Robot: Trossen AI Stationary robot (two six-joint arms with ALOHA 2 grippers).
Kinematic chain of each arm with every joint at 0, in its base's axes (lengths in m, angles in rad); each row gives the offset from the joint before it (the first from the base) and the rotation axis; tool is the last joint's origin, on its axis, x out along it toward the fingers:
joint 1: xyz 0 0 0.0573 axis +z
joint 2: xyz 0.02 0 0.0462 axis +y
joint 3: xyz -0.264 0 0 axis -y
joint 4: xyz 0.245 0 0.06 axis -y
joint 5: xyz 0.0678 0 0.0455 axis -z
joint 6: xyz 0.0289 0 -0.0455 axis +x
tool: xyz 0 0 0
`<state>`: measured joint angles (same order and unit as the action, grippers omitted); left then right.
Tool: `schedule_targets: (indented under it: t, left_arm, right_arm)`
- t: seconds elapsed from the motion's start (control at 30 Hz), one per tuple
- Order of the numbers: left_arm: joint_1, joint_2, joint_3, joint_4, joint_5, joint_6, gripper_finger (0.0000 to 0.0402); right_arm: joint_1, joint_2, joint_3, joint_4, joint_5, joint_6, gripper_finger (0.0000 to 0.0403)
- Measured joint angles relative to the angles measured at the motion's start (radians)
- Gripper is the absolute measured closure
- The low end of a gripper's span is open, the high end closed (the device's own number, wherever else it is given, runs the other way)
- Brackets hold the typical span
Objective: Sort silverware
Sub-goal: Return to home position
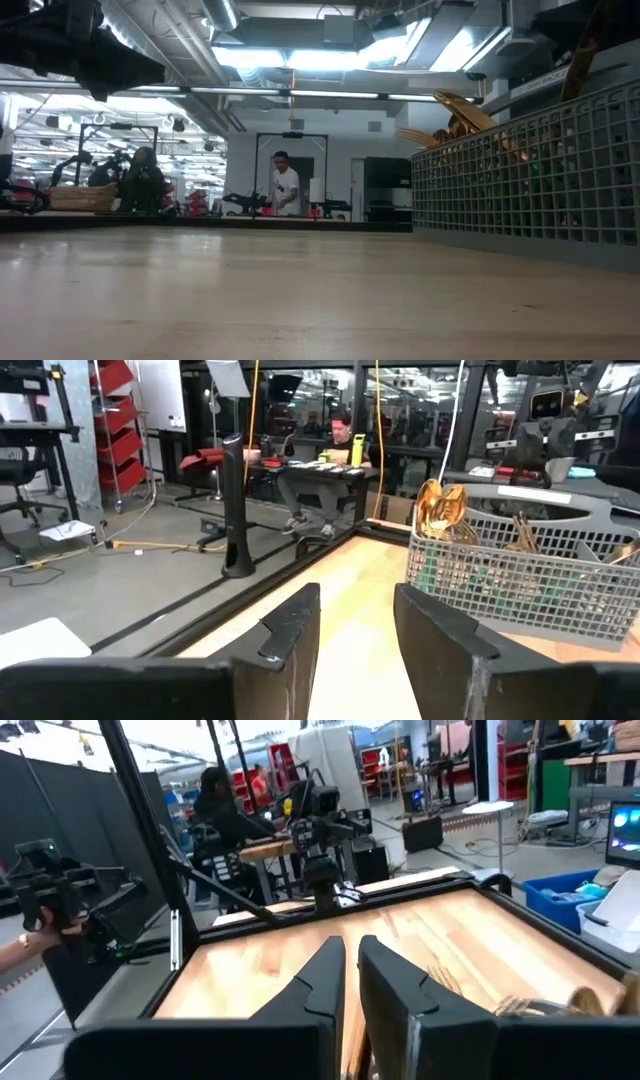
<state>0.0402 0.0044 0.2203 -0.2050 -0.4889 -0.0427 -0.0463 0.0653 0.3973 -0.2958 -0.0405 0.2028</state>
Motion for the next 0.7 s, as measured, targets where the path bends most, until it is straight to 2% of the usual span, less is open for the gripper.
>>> schedule_targets:
  t: [0.1,0.23,0.37,0.5,0.7]
  left_arm:
    - [0.0,0.0,0.0,0.002,-0.002,0.003,0.0278]
    - [0.0,0.0,0.0,-0.029,-0.004,-0.032,0.0278]
    - [0.0,0.0,0.0,-0.077,-0.006,-0.056,0.0278]
    - [0.0,0.0,0.0,-0.084,-0.029,-0.054,0.0278]
    - [0.0,0.0,0.0,-0.103,-0.078,-0.047,0.0278]
  right_arm:
    - [0.0,-0.064,0.0,-0.039,0.003,0.003,0.0366]
    - [0.0,-0.06,-0.006,-0.075,-0.017,-0.001,0.0366]
    - [0.0,-0.063,-0.088,-0.029,-0.013,0.0,0.0366]
    - [0.0,-0.063,-0.165,0.089,-0.013,-0.005,0.0366]
    - [0.0,-0.063,-0.212,0.141,-0.023,-0.054,0.0366]
